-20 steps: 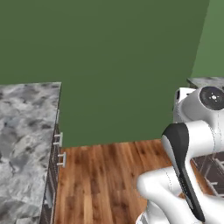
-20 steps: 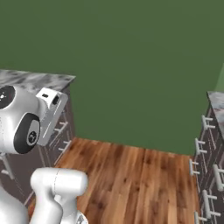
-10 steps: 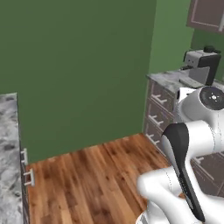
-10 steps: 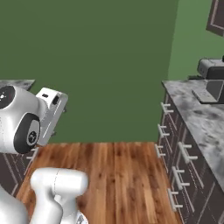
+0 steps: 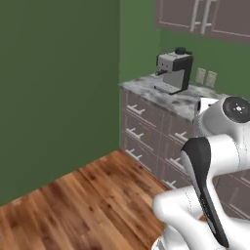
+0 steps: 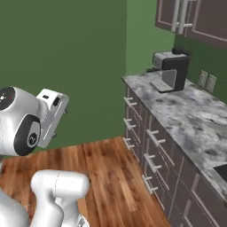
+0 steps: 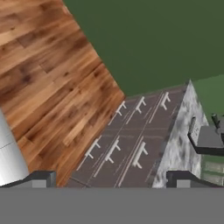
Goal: Move the pot and pan from the stove into the sink.
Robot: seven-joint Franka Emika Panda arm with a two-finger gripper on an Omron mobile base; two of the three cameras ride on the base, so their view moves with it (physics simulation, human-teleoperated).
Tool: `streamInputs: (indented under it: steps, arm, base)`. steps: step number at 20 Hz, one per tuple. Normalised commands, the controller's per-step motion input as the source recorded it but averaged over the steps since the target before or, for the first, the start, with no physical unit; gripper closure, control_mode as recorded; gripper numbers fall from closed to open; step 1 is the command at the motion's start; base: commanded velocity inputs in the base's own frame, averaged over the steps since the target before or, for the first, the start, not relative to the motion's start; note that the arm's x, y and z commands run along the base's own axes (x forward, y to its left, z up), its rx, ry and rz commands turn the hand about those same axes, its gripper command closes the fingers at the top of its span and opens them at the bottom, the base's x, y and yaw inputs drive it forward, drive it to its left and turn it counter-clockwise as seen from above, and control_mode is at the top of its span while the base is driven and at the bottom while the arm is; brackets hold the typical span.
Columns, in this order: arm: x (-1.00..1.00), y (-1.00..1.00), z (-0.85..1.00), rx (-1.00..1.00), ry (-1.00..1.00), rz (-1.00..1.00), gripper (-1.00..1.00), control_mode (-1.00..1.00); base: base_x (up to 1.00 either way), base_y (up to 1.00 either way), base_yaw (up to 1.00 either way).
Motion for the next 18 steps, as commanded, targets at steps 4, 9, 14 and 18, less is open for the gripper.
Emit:
streamInputs:
  steps: [4, 9, 14, 18]
  arm:
    - [0.00, 0.00, 0.00, 0.00, 0.00, 0.00, -1.00, 1.00]
    - [0.00, 0.00, 0.00, 0.00, 0.00, 0.00, -1.00, 1.00]
    - [0.00, 0.00, 0.00, 0.00, 0.00, 0.00, -1.00, 1.00]
    - [0.00, 0.00, 0.00, 0.00, 0.00, 0.00, -1.00, 1.00]
  base:
    - [0.06, 0.03, -0.47]
    - [0.07, 0.01, -0.47]
    - [0.07, 0.00, -0.46]
    - [0.06, 0.00, -0.46]
